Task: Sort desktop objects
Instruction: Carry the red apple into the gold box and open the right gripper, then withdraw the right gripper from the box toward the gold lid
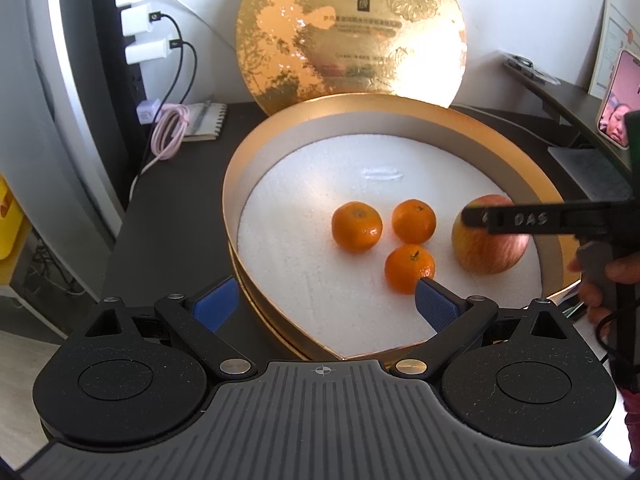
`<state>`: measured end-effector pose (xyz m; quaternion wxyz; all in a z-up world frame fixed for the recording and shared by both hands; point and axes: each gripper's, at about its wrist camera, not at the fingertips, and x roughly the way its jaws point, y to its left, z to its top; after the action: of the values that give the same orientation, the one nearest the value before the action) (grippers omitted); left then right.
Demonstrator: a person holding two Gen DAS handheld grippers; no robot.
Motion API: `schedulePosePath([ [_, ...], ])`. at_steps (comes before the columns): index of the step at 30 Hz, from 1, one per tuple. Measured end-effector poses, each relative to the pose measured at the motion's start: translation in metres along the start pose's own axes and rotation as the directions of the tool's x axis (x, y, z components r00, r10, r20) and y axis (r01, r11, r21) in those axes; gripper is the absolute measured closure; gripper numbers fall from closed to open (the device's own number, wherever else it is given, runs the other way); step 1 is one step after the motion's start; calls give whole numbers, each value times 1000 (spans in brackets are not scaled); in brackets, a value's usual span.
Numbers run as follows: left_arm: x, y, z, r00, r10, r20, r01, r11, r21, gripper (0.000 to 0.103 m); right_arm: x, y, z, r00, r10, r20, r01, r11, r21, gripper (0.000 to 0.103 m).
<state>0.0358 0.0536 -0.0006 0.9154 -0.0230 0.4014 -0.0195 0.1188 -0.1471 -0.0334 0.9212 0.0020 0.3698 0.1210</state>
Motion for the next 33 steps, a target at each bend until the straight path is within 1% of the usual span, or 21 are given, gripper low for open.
schedulePosePath([
  [4, -4, -3, 0, 1000, 4, 5, -4, 1000, 7, 3, -22, -2, 6, 998, 11, 62, -12, 1000, 7, 8],
  [9, -6, -8, -1, 1000, 17, -1, -17, 1000, 11, 2, -40, -3, 0, 995, 39, 89, -40, 999, 4, 8],
  [14, -9, -12, -3, 999, 32, -9, -32, 999, 16, 2, -53, -1, -11, 994, 61, 92, -60, 998, -21, 7],
  [19, -14, -17, -5, 999, 49, 4, -49, 998, 40, 0, -59, -1, -19, 993, 77, 90, -75, 997, -26, 7],
  [33, -16, -23, -4, 996, 81, 21, -82, 995, 53, 0, -65, 1, -22, 991, 94, 100, -92, 995, -24, 7],
])
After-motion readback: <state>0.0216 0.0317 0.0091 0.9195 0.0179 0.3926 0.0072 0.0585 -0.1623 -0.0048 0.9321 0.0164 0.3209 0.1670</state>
